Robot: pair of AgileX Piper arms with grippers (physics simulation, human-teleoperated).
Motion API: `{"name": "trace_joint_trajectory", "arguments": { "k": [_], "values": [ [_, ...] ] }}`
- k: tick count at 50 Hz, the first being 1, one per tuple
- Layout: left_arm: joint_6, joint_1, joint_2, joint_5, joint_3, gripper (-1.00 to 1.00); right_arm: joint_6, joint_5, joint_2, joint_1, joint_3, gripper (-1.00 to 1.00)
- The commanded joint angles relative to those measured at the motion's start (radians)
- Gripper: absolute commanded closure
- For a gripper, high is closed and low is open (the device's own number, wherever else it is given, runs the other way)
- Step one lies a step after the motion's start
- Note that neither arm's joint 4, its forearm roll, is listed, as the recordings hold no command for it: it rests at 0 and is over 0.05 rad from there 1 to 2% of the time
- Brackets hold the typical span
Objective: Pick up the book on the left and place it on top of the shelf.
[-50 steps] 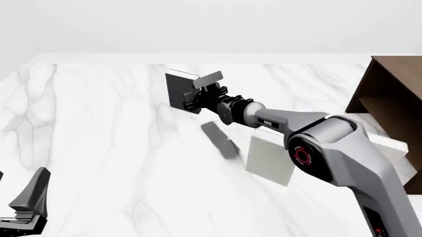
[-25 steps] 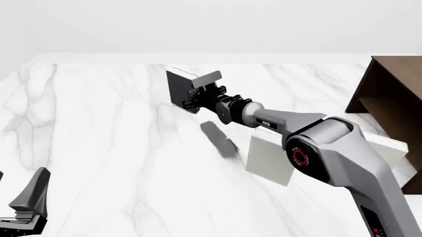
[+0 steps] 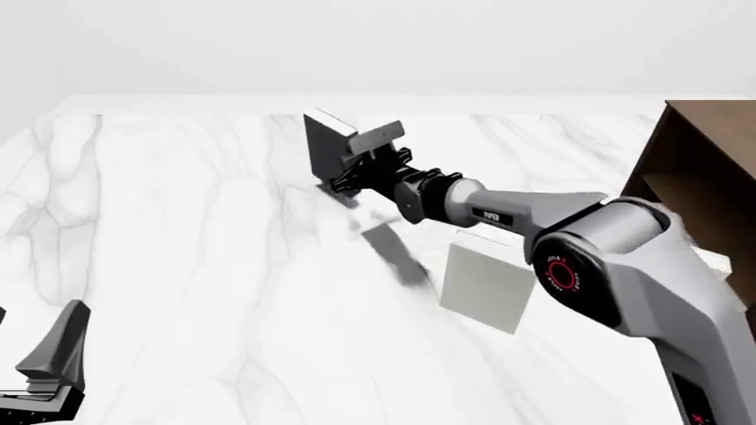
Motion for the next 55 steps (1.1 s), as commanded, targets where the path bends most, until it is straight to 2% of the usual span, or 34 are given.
{"name": "trace_joint_trajectory", "arguments": {
  "k": [1,7,23,28,36,43,55],
  "values": [
    [0.000,0.000,0.000,0.000,0.000,-1.00,0.029,-0.087,-0.164,0.008,0.157,1.00],
    [0.000,0.000,0.000,0.000,0.000,-1.00,0.023,-0.125,-0.285,0.025,0.288,1.00],
    [0.000,0.000,0.000,0.000,0.000,-1.00,-0.025,-0.133,-0.545,0.035,0.508,1.00],
    [0.000,0.000,0.000,0.000,0.000,-1.00,-0.056,-0.145,-0.594,-0.002,0.536,1.00],
    [0.000,0.000,0.000,0.000,0.000,-1.00,-0.062,-0.129,-0.674,0.001,0.587,1.00],
    [0.000,0.000,0.000,0.000,0.000,-1.00,-0.095,-0.106,-0.764,-0.017,0.637,1.00],
    [0.000,0.000,0.000,0.000,0.000,-1.00,-0.128,-0.089,-0.941,-0.089,0.752,1.00]
  ]
}}
